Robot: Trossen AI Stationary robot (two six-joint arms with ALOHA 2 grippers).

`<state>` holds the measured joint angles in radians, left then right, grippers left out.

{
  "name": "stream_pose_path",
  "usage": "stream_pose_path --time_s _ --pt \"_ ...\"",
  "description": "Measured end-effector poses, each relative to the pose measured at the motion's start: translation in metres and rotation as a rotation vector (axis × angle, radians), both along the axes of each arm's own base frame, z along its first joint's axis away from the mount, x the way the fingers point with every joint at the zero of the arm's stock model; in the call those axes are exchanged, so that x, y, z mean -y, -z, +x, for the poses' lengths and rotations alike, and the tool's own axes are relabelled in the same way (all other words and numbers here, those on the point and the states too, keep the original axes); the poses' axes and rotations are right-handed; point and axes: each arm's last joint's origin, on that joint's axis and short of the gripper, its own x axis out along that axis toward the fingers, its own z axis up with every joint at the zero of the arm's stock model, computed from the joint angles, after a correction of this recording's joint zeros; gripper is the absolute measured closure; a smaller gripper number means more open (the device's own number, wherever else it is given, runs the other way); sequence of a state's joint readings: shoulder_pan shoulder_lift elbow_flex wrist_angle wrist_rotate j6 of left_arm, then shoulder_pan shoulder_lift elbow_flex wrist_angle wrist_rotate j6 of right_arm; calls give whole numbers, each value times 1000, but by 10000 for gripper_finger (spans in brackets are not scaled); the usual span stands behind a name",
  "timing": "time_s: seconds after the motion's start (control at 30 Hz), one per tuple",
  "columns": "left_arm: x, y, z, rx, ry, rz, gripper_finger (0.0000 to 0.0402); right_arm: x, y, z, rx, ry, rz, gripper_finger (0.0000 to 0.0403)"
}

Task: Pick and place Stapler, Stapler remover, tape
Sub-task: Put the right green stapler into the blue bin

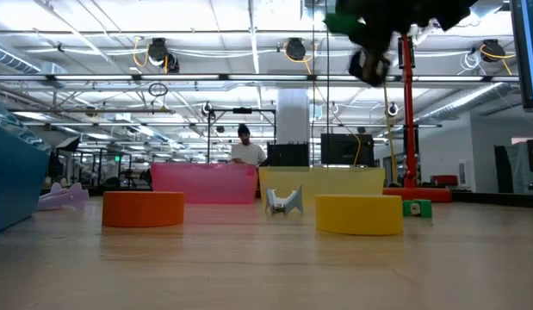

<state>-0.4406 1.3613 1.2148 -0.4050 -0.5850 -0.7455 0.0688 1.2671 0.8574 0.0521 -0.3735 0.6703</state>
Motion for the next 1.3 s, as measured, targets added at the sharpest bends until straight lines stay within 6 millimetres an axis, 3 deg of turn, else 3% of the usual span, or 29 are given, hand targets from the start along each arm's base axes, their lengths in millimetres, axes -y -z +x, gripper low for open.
stream_pose_path --time_s 0.3,0.7,1.3 --pt "-5 6 31 76 103 2 202 14 -25 15 328 59 14 347" --pt "-24 24 71 140 155 -26 201 12 -21 15 299 40 -11 347" --pt "-40 31 81 126 167 -54 202 12 -14 13 240 9 -29 347"
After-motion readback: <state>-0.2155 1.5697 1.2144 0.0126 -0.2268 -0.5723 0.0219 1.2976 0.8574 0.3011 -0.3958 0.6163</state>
